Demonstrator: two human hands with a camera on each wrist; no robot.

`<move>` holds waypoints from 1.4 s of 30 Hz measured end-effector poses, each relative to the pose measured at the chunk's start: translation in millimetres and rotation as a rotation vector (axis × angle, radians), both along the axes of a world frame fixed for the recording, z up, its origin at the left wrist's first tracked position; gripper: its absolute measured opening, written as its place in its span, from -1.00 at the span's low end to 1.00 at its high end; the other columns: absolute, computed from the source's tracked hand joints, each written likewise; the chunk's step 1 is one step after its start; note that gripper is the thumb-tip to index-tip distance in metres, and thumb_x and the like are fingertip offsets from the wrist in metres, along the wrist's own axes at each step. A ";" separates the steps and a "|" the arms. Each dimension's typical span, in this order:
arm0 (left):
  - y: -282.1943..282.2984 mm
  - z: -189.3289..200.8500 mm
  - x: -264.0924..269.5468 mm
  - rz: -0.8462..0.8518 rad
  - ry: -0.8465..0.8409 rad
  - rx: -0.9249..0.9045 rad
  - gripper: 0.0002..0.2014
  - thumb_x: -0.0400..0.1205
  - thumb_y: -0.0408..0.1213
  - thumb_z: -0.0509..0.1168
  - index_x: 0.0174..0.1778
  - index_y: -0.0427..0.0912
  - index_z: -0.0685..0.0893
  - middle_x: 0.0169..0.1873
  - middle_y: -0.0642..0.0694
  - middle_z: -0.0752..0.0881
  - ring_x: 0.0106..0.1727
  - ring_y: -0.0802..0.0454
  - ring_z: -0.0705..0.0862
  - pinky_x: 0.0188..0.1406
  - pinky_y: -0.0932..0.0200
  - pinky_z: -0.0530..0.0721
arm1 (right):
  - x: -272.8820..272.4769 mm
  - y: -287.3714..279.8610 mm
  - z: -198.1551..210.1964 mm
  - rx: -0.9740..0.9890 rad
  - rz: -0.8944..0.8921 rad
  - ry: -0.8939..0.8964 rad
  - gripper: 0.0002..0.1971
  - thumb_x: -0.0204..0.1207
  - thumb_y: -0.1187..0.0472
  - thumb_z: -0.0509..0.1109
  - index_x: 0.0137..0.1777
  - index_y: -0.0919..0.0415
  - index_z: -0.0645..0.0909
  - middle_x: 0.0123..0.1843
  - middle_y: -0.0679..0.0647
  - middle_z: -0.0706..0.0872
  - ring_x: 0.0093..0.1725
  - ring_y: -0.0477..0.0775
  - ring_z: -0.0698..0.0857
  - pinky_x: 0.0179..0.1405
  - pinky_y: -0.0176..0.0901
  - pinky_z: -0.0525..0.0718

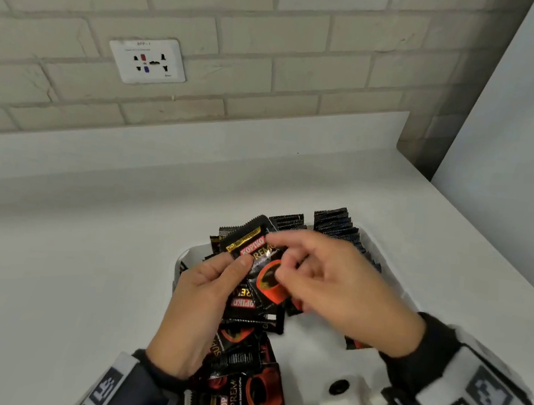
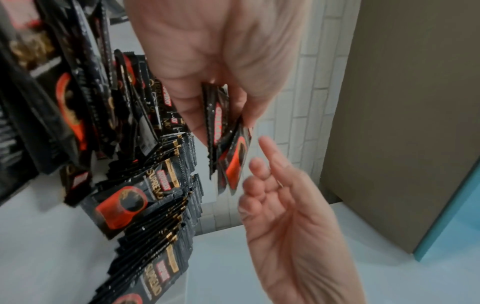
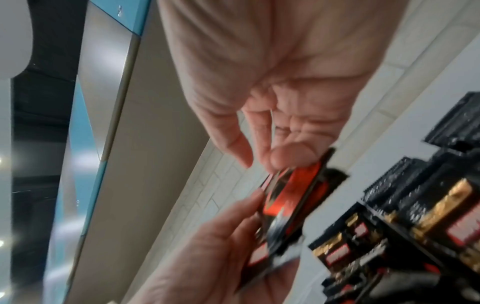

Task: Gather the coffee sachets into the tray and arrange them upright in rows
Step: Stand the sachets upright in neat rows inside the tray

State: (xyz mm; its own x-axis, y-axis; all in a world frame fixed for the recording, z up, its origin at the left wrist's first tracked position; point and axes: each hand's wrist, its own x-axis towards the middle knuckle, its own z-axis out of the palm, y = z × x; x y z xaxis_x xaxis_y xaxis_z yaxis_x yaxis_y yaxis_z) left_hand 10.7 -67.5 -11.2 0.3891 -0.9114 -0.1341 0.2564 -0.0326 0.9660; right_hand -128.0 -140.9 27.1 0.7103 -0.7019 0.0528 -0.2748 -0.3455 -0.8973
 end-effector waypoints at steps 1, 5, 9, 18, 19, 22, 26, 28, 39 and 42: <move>0.0 1.2 1.3 -0.007 -0.011 0.006 -0.84 0.34 -0.18 0.35 -0.38 -0.18 0.77 -0.40 -0.13 0.77 -0.40 -0.01 0.71 -0.39 0.19 0.66 | -3.7 -5.0 2.6 -0.038 -0.059 -0.016 -0.67 0.50 0.25 0.35 0.21 -0.12 0.57 -0.29 -0.19 0.63 -0.41 -0.21 0.60 -0.29 -0.41 0.64; -0.9 6.1 3.4 -0.023 -0.062 0.012 -0.90 0.31 -0.23 0.37 -0.41 -0.03 0.82 -0.36 -0.13 0.81 -0.38 0.00 0.77 -0.36 0.15 0.74 | -12.7 -23.5 15.2 -0.208 -0.167 -0.025 -0.73 0.44 0.17 0.42 0.02 -0.25 0.56 -0.16 -0.16 0.63 -0.24 -0.18 0.62 -0.15 -0.45 0.58; -1.8 11.6 -0.7 -0.015 -0.171 -0.013 -0.88 0.31 -0.23 0.39 -0.32 0.01 0.83 -0.27 -0.11 0.83 -0.27 -0.04 0.80 -0.23 0.09 0.71 | -5.3 -30.3 23.9 -0.405 0.042 0.166 -0.61 0.44 0.10 0.45 0.25 -0.14 0.54 0.13 -0.21 0.55 0.07 -0.29 0.53 0.07 -0.48 0.49; 0.5 17.9 -0.1 -0.073 -0.454 -0.048 -0.77 0.21 0.01 0.42 -0.21 0.32 0.79 -0.06 0.18 0.78 0.01 0.15 0.74 0.10 0.07 0.67 | 10.1 -30.9 33.7 -0.686 0.313 0.498 -0.85 0.48 0.03 0.41 0.00 -0.08 0.53 -0.14 -0.18 0.51 -0.14 -0.17 0.47 -0.13 -0.26 0.40; 0.8 18.2 0.1 -0.065 -0.473 -0.044 -0.77 0.21 0.00 0.43 -0.23 0.33 0.78 -0.06 0.23 0.76 0.01 0.21 0.73 0.09 0.13 0.66 | 9.7 -33.3 35.9 -0.645 0.326 0.530 -0.85 0.48 0.04 0.42 -0.17 -0.11 0.46 -0.21 -0.18 0.51 -0.20 -0.15 0.48 -0.20 -0.24 0.43; 0.9 16.3 6.3 0.002 -0.498 -0.037 -0.77 0.38 -0.23 0.47 -0.22 0.27 0.74 -0.06 0.21 0.75 -0.01 0.37 0.70 -0.05 0.41 0.66 | 6.7 -46.3 39.8 -0.556 0.337 0.657 -0.66 0.46 0.10 0.44 -0.36 -0.09 0.31 -0.37 -0.16 0.48 -0.37 -0.19 0.45 -0.39 -0.23 0.39; 5.7 15.8 23.5 0.137 -0.504 -0.003 -0.64 0.50 -0.42 0.39 -0.22 0.27 0.75 -0.01 0.16 0.75 0.08 0.26 0.70 0.23 0.28 0.60 | 7.2 -57.4 27.7 -0.638 0.368 0.895 -0.73 0.48 0.08 0.42 -0.28 -0.04 0.34 -0.37 -0.12 0.42 -0.39 -0.19 0.37 -0.43 -0.25 0.35; 9.1 17.9 29.5 0.174 -0.493 0.016 -0.61 0.50 -0.41 0.38 -0.27 0.31 0.77 -0.02 0.17 0.76 0.12 0.15 0.69 0.34 0.05 0.55 | 12.7 -58.1 15.9 -0.647 0.414 0.980 -0.84 0.52 0.10 0.39 0.04 0.01 0.49 -0.20 -0.11 0.55 -0.29 -0.14 0.47 -0.30 -0.23 0.47; 15.1 19.5 34.3 0.171 -0.484 0.024 -0.56 0.51 -0.42 0.37 -0.26 0.38 0.77 -0.02 0.16 0.77 0.12 0.14 0.70 0.34 0.02 0.55 | 31.8 -54.5 -14.6 -0.988 0.452 1.052 -0.77 0.60 0.04 0.23 0.17 0.10 0.51 -0.01 0.06 0.69 0.03 0.15 0.68 0.01 -0.07 0.42; 13.1 19.9 33.3 0.166 -0.485 0.025 -0.54 0.51 -0.42 0.37 -0.26 0.41 0.76 0.00 0.12 0.77 0.13 0.12 0.70 0.34 0.01 0.55 | 29.5 -58.8 -15.9 -1.067 0.407 1.024 -0.73 0.60 -0.06 0.21 0.10 0.10 0.55 -0.03 0.04 0.70 0.01 0.13 0.67 -0.03 -0.06 0.34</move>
